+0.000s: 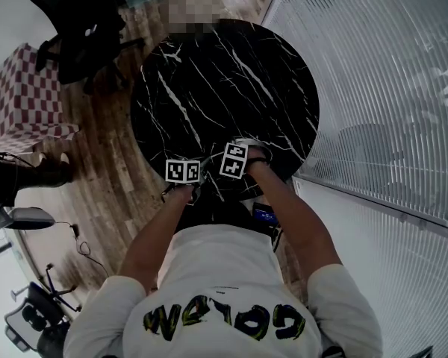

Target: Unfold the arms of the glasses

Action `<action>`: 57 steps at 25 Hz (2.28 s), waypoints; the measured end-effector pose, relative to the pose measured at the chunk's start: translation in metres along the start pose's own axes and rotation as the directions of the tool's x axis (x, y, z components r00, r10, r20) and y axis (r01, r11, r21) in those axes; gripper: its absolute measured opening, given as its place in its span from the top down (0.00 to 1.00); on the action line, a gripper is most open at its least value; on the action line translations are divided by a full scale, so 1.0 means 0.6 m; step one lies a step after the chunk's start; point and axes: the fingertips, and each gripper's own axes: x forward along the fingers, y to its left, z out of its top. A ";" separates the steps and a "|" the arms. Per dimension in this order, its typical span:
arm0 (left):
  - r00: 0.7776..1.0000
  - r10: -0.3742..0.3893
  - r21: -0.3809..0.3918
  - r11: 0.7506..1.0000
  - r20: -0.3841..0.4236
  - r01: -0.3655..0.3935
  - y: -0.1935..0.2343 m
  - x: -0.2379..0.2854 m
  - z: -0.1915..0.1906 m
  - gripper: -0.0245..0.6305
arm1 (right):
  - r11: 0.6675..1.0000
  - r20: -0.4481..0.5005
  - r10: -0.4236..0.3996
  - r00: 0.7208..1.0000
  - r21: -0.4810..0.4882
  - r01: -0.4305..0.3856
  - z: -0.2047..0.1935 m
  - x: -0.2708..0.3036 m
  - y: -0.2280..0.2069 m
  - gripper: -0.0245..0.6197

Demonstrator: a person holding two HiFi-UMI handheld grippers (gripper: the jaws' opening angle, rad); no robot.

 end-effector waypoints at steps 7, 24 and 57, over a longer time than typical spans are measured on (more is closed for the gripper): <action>1.000 -0.005 -0.001 1.000 -0.018 0.005 -0.004 0.002 -0.005 0.95 | 0.967 -0.082 -0.061 0.995 -0.252 0.039 -0.008 0.006 0.006 0.96; 0.999 -0.008 -0.007 1.000 -0.031 0.007 -0.005 0.003 -0.007 0.95 | 0.935 -0.094 -0.104 0.990 -0.348 0.066 -0.008 0.010 0.002 0.96; 0.986 -0.029 0.204 0.979 0.165 -0.005 -0.081 -0.099 0.098 0.80 | 0.819 0.389 -0.314 0.866 0.572 0.040 0.001 -0.198 -0.070 0.91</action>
